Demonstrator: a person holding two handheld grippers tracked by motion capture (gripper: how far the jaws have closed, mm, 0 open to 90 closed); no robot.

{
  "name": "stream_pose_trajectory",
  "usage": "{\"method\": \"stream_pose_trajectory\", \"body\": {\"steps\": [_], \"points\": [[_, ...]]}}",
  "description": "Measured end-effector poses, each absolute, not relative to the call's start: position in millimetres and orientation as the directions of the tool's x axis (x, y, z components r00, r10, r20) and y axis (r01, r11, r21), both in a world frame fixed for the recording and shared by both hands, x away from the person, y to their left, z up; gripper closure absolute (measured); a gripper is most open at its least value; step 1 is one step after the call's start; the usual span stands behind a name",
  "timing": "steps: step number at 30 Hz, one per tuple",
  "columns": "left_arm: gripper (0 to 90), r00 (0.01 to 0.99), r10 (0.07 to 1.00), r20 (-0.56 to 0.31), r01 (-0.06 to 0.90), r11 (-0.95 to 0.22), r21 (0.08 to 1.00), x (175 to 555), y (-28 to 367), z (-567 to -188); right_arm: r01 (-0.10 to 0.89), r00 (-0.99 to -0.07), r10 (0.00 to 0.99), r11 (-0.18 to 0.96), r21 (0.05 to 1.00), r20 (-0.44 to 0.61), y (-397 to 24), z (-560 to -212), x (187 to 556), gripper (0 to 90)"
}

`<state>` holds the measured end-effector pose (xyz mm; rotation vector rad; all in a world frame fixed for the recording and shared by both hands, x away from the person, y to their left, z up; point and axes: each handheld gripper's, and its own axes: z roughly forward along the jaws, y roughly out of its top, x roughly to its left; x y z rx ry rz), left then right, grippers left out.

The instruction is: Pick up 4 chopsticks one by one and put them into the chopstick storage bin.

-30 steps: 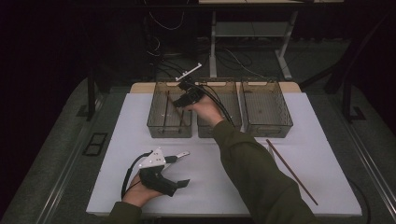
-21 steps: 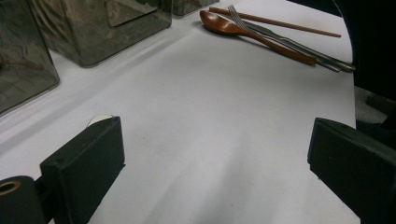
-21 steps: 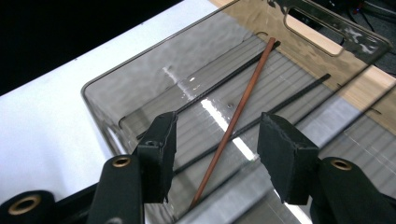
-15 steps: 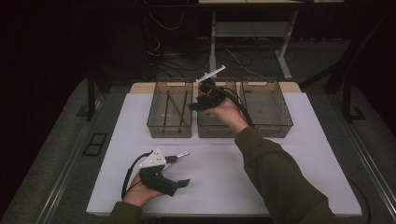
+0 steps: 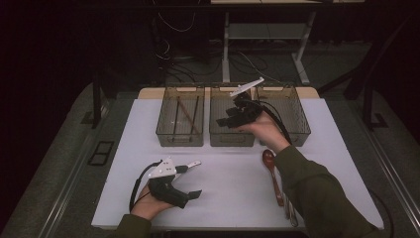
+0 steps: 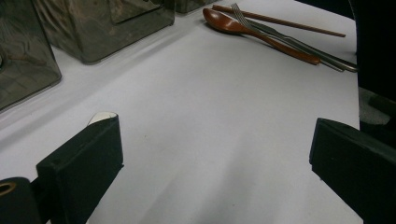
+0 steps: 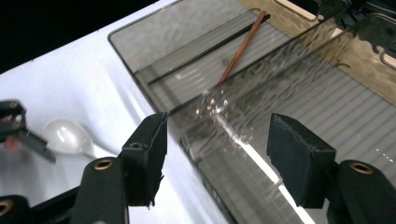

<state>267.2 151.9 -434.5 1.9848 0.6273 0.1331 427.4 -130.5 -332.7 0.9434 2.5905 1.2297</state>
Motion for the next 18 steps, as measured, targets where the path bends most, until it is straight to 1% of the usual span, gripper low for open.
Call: {"method": "stream_pose_trajectory", "body": {"steps": [11,18], "points": [[0.0,0.851,0.492,-0.183,0.385,-0.347,0.855,268,151,-435,0.469,-0.802,0.579,0.46,0.754,0.146,-179,-342,401,37.5],[0.0,0.846,0.503,-0.177,0.386,-0.35,0.854,268,151,-436,0.487,-0.782,0.602,0.427,0.762,0.163,-210,-353,384,37.7]]}}
